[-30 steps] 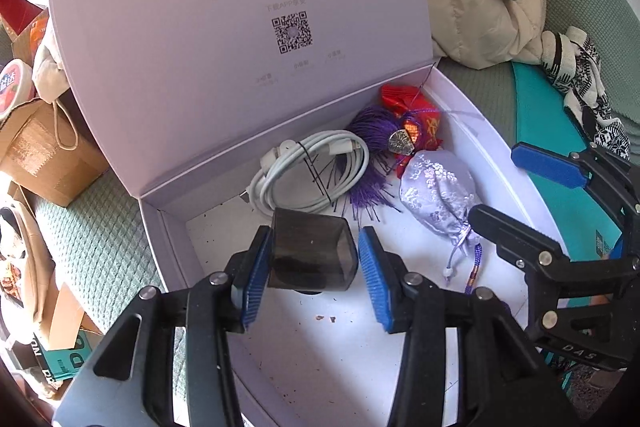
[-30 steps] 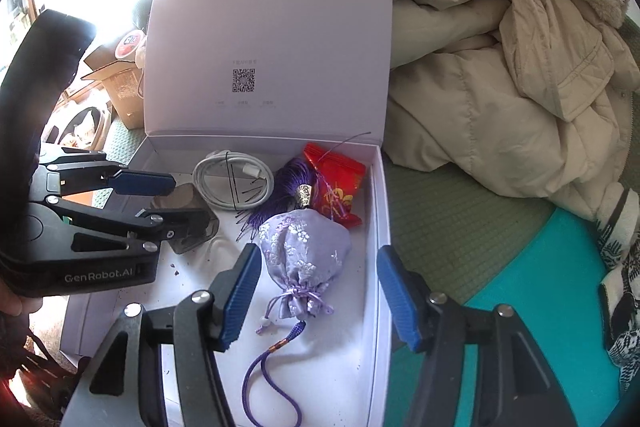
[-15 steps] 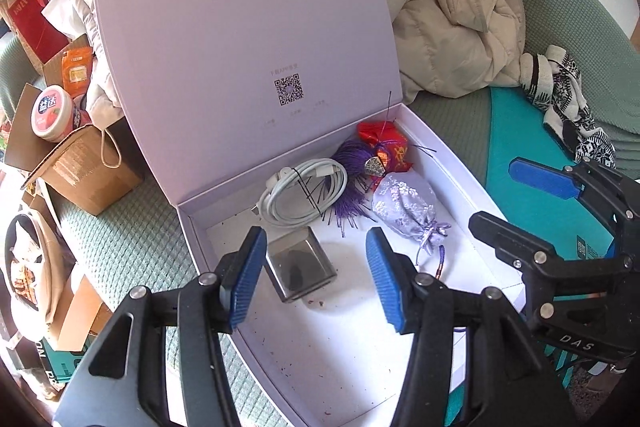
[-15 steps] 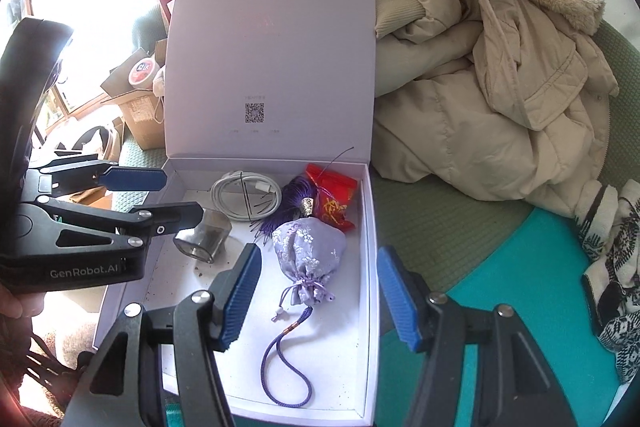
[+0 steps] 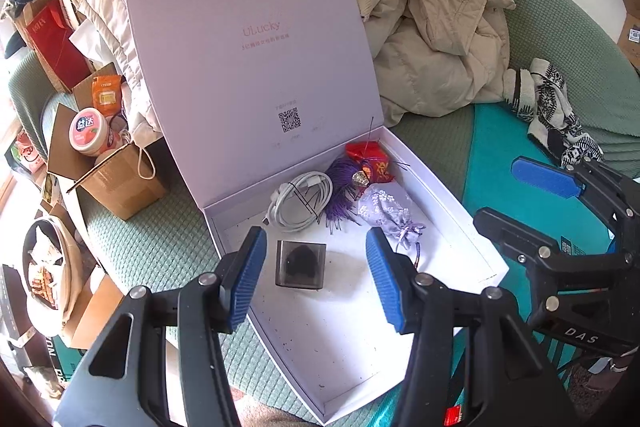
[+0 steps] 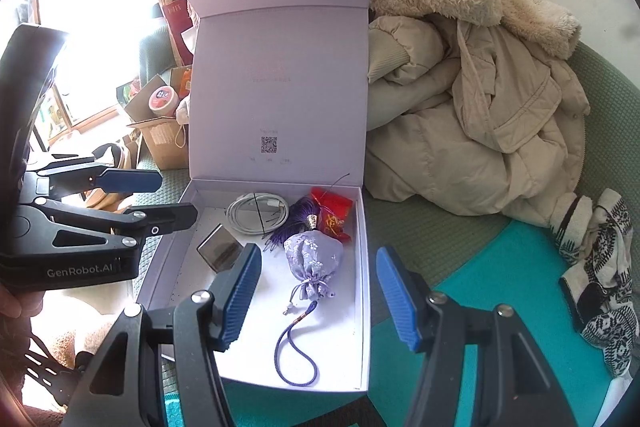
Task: Organize objects
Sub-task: 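Move both tools back from the box to the items on the teal mat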
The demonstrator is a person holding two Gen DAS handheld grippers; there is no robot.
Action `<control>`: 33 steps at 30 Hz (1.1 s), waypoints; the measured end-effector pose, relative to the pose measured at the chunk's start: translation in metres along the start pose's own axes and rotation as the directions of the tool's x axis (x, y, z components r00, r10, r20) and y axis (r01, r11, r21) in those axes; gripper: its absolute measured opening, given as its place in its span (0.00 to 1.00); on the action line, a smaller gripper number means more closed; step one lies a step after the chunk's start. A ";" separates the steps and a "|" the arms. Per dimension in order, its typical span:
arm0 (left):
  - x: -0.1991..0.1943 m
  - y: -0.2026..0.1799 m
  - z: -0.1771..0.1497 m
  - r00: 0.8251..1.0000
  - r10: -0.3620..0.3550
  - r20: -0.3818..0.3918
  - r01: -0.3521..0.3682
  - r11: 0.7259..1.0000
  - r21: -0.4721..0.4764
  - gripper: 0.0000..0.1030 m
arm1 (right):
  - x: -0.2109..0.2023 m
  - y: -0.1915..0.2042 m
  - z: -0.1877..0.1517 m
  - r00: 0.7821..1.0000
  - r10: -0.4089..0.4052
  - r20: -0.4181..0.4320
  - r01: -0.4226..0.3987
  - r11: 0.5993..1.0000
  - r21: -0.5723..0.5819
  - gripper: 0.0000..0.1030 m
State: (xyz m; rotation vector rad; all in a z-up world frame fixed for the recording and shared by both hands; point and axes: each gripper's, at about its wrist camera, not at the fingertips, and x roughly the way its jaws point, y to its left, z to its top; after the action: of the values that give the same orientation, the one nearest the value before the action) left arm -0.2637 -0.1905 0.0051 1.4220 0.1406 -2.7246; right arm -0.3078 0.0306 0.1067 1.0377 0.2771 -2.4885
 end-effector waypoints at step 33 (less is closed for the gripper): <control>-0.136 -0.066 -0.118 0.998 -0.021 0.051 0.014 0.991 0.135 0.53 | -0.147 0.036 -0.113 0.996 -0.091 -0.013 0.092 0.984 0.155 0.59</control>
State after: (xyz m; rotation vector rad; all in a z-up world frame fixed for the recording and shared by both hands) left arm -0.0964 -0.1097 0.0533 1.3845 -0.0336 -2.8318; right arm -0.1279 0.0829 0.1315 1.1168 0.1370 -2.6243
